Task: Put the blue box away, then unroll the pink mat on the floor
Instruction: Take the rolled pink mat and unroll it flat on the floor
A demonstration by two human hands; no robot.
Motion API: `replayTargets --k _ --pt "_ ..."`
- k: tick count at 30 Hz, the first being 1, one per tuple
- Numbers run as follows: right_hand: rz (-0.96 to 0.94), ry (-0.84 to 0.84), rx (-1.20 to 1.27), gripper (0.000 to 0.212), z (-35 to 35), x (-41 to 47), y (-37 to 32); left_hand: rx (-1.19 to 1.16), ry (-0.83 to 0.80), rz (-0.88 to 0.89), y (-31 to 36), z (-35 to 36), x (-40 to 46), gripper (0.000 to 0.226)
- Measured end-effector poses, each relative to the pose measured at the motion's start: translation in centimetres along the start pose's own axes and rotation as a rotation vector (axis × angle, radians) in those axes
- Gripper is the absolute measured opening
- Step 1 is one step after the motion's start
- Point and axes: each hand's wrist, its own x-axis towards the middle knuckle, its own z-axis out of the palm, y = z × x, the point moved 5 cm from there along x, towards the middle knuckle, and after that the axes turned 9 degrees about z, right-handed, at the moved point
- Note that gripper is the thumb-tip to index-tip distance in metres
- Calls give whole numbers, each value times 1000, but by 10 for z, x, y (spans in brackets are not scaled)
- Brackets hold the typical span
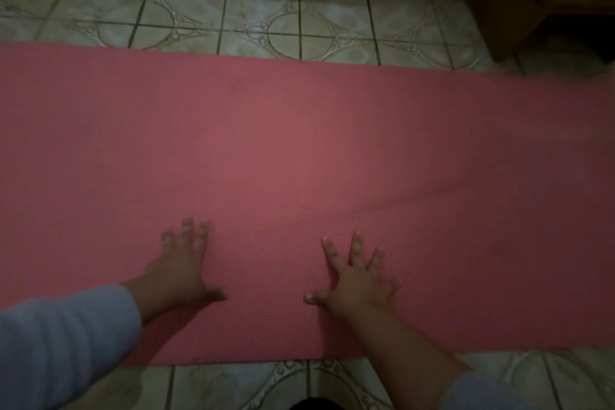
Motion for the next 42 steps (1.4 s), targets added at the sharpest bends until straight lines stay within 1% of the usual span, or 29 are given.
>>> replayTargets --k 1,3,5,7,10,16,23,28,30,33,42 --pt "1 4 4 109 0 0 0 -16 20 20 -5 0 0 138" --pt "-5 33 49 107 -1 0 1 -18 68 5 -15 2 -3 139" --pt "10 99 112 106 -6 2 2 4 123 -29 -18 9 -8 137" --pt "38 159 116 106 -11 5 6 -15 159 -39 -16 19 -13 134" --pt "55 128 119 109 -14 14 9 -79 199 -26 -16 28 -14 132" --pt "52 113 118 110 -19 22 7 -64 156 -48 -13 19 -5 130" --pt "49 130 110 110 -40 37 1 -57 171 -42 -10 -2 13 131" --pt "28 147 91 113 -45 38 4 -58 184 -41 -12 -5 15 130" --pt "63 169 148 116 -40 36 14 -55 198 -61 -20 -3 11 128" --pt "177 198 252 117 -32 34 38 -74 195 -94 -31 -1 6 127" --pt "184 193 254 117 -34 41 47 -98 166 -81 -26 -3 15 125"
